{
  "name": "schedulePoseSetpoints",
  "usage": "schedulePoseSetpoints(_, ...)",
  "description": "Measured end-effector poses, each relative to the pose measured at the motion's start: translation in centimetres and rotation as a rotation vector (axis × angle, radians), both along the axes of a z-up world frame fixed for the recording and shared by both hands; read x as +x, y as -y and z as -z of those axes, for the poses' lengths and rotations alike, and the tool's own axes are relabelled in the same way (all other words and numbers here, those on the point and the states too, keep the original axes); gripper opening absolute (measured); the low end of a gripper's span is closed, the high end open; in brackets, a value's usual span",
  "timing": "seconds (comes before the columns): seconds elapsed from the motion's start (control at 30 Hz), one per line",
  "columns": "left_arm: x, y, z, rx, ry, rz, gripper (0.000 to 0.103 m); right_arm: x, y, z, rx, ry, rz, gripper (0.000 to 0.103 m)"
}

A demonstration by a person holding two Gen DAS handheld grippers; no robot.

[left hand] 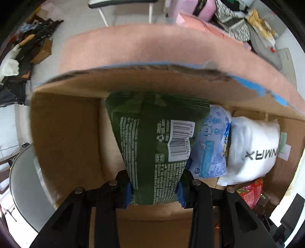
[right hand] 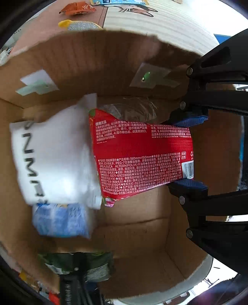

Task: Organize soft objects
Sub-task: 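Carry both packs into the box and open both tools, then grasp the orange pack with the right tool while the left tool grasps the yellow sponge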

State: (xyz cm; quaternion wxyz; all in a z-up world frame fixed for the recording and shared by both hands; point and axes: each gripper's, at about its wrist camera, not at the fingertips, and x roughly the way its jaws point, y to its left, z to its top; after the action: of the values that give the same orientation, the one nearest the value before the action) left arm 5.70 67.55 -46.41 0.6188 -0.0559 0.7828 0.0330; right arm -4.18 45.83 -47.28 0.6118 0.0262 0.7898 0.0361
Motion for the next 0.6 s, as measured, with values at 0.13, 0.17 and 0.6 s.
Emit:
schedulePoseSetpoints(0.13,0.1,-0.5,0.5,0.004,-0.043,-0.022,0.037,0.1,-1.3,1.2,-0.019,-0.040,-0.017,0.056)
schedulePoseSetpoints(0.17,0.1,-0.5,0.4,-0.003,-0.043,-0.024,0.039,0.1,-1.5,1.2,-0.013,-0.041,-0.019,0.076)
schedulePoseSetpoints(0.6,-4.9,0.1,-7.6,0.010,0.134,0.013,0.096,-0.9,-4.5,-5.0,0.014,0.109,-0.040,0.103)
